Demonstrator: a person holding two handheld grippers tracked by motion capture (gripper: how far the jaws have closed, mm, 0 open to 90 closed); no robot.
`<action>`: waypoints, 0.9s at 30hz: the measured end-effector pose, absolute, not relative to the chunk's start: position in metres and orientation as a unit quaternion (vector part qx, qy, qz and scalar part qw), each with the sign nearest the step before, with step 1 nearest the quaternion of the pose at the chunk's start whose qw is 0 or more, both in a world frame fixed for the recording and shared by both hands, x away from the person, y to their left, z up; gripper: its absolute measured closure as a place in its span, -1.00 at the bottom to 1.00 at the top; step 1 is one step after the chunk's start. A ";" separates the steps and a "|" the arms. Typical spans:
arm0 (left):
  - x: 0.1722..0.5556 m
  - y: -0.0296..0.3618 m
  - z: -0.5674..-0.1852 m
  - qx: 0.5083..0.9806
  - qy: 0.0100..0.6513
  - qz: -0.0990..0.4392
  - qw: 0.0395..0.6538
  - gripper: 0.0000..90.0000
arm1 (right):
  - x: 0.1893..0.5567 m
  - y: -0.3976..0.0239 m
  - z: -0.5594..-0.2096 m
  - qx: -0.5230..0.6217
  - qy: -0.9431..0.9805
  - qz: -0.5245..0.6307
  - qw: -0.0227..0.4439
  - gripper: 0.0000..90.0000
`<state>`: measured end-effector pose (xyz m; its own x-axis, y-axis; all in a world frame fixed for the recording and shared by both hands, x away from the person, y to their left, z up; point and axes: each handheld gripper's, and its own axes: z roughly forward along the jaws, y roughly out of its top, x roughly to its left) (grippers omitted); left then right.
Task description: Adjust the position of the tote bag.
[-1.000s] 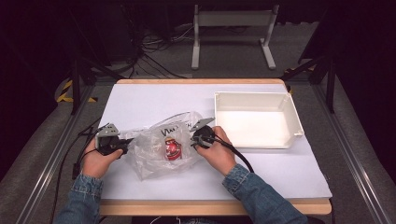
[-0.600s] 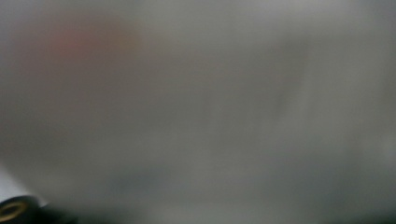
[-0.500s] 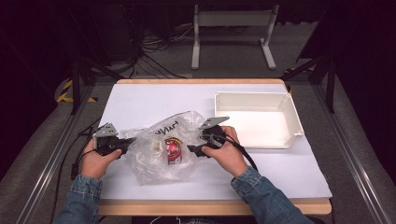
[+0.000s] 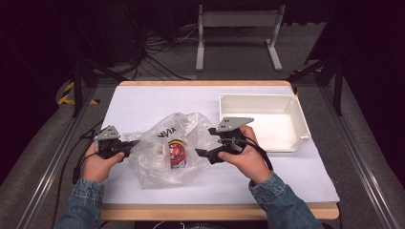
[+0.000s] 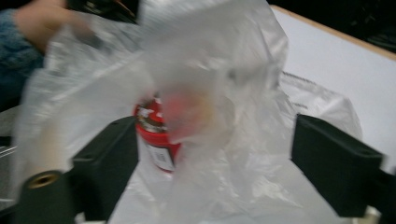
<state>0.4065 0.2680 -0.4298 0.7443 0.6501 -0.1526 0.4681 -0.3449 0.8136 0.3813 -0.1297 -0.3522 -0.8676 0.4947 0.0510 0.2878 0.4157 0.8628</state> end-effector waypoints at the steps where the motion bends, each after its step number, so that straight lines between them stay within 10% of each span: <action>1: 0.406 0.268 -0.430 0.814 0.344 0.099 0.458 0.79 | 0.377 -0.130 -0.348 0.227 0.835 0.490 0.106 -0.45; 11: 0.406 0.270 -0.428 0.809 0.348 0.101 0.464 0.75 | 0.356 -0.119 -0.333 0.173 0.841 0.508 0.072 -0.10; 27: 0.404 0.276 -0.422 0.793 0.352 0.104 0.487 0.50 | 0.379 -0.089 -0.357 0.161 0.853 0.496 0.037 -0.17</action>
<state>0.4038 0.2764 -0.4215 0.7310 0.6590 -0.1770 0.4560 -0.2789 0.8452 0.3787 -0.0889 -0.3569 -0.9457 0.3102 0.0965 0.2373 0.4567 0.8574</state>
